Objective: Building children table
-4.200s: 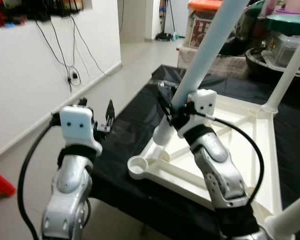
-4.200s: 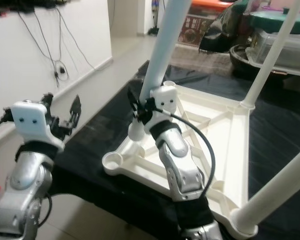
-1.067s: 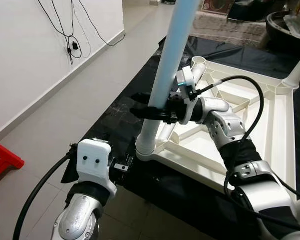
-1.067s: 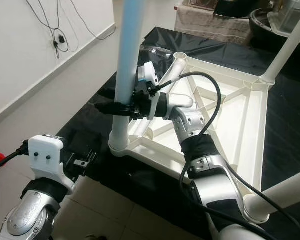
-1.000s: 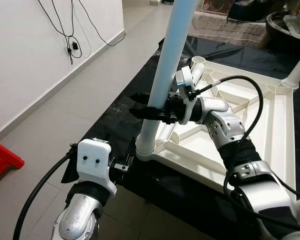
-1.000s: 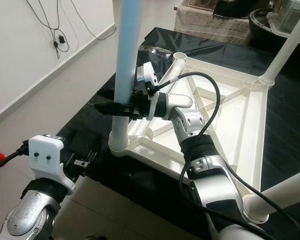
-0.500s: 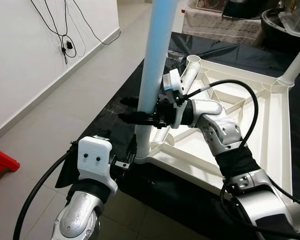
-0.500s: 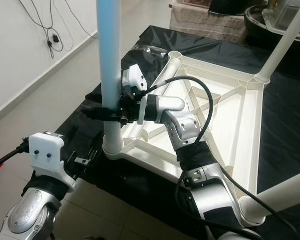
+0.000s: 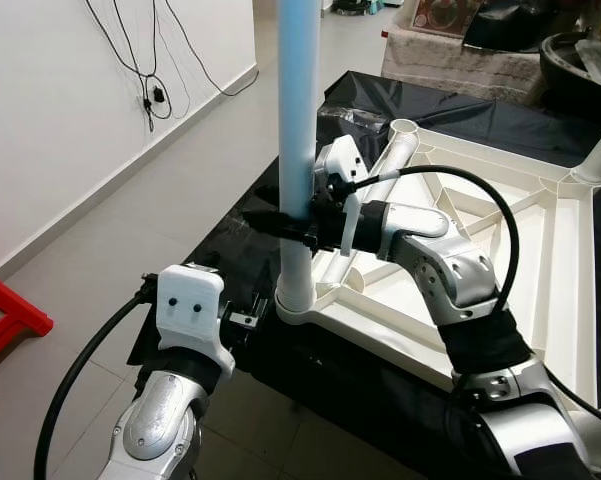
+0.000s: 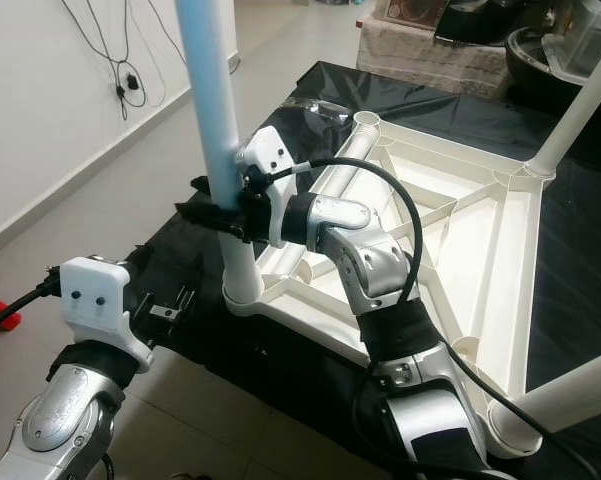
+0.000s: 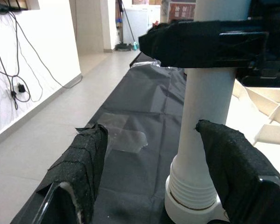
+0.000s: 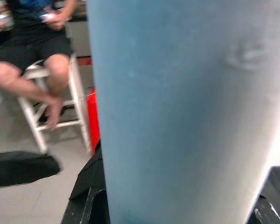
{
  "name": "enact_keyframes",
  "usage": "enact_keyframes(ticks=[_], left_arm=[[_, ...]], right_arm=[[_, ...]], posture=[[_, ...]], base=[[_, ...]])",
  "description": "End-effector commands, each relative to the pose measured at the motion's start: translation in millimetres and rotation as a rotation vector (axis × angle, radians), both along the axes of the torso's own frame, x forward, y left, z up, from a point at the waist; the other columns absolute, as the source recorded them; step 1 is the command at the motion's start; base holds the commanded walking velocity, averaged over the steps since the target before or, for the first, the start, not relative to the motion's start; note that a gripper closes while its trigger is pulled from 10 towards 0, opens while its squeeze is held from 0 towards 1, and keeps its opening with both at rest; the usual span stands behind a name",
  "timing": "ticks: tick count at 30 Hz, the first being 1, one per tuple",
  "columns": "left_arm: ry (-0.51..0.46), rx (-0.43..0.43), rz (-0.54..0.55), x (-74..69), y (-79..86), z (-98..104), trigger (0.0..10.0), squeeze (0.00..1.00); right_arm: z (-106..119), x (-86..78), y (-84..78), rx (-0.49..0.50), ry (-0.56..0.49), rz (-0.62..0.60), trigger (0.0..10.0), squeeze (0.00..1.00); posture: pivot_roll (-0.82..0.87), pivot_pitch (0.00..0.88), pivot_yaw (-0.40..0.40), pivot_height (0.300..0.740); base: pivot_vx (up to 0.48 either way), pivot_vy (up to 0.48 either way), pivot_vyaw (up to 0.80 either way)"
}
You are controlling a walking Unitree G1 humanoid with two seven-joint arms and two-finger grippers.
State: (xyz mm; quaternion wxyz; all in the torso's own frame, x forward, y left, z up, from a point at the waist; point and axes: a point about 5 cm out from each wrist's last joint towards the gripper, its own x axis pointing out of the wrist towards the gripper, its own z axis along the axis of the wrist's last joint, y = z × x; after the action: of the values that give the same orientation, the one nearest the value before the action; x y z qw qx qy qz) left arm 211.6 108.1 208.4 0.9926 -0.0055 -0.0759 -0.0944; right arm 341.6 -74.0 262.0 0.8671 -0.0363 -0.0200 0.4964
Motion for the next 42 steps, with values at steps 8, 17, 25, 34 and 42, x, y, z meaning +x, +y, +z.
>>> enact_keyframes(ticks=[8,17,25,34,42], left_arm=[[-0.015,0.013,0.013,4.2,2.6,-0.9,10.0,0.0],[-0.03,0.02,0.007,9.3,3.8,0.2,10.0,0.0],[-0.038,0.025,0.005,10.9,4.9,0.9,10.0,0.0],[-0.044,0.03,0.003,12.8,6.4,1.6,10.0,0.0],[-0.046,0.03,0.002,12.9,5.7,0.1,10.0,0.0]], right_arm=[[-50.7,0.2,-23.8,-0.007,0.207,-0.406,10.0,0.0],[-54.1,-15.7,-26.4,0.048,0.134,-0.501,10.0,0.0],[-50.5,-26.2,-30.9,0.067,0.002,-0.746,10.0,0.0],[-49.8,-38.9,-32.2,-0.001,-0.128,-0.982,10.0,0.0],[-60.6,-36.3,-39.5,-0.089,-0.014,-1.215,10.0,0.0]], posture=[[0.09,0.146,-0.035,0.74],[0.08,0.141,-0.024,0.74],[0.09,0.143,-0.02,0.74],[0.09,0.144,-0.021,0.74],[0.09,0.124,-0.021,0.74]], base=[[0.0,0.0,0.0],[0.0,0.0,0.0],[0.0,0.0,0.0],[0.0,0.0,0.0],[0.0,0.0,0.0]])
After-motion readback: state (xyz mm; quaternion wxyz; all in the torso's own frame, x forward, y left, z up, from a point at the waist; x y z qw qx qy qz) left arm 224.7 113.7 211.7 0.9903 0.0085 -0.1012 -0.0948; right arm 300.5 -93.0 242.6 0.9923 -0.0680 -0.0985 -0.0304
